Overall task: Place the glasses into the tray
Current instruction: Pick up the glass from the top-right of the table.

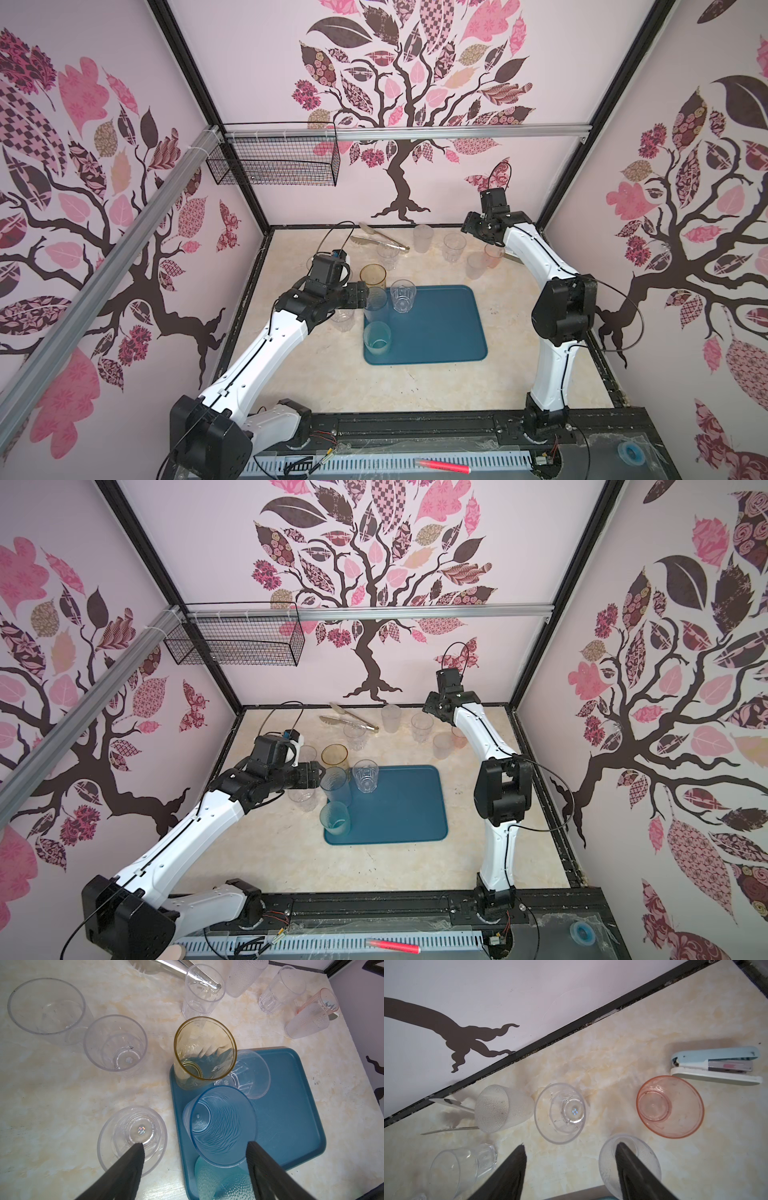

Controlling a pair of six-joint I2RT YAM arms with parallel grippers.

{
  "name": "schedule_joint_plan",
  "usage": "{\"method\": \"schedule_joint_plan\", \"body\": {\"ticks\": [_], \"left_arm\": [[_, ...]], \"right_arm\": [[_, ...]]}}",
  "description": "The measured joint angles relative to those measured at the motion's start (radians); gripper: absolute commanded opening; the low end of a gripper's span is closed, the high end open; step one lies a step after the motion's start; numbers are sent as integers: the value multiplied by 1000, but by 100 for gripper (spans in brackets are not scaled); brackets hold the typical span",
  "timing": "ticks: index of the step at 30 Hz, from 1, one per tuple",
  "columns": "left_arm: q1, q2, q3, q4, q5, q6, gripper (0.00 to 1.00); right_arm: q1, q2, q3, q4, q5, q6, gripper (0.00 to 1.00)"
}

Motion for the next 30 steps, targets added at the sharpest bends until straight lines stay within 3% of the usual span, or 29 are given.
{"method": "schedule_joint_plan", "body": {"ticks": [7, 24, 30], "left_arm": [[0, 3, 0, 18, 9, -10, 81], [0, 3, -1, 29, 9, -11, 81], [0, 3, -5, 38, 9, -11, 81]], "right_arm": [[-2, 130, 127, -14, 21, -26, 63], [-2, 221, 93, -14, -3, -27, 48], [-2, 257, 92, -15, -9, -30, 36]]}}
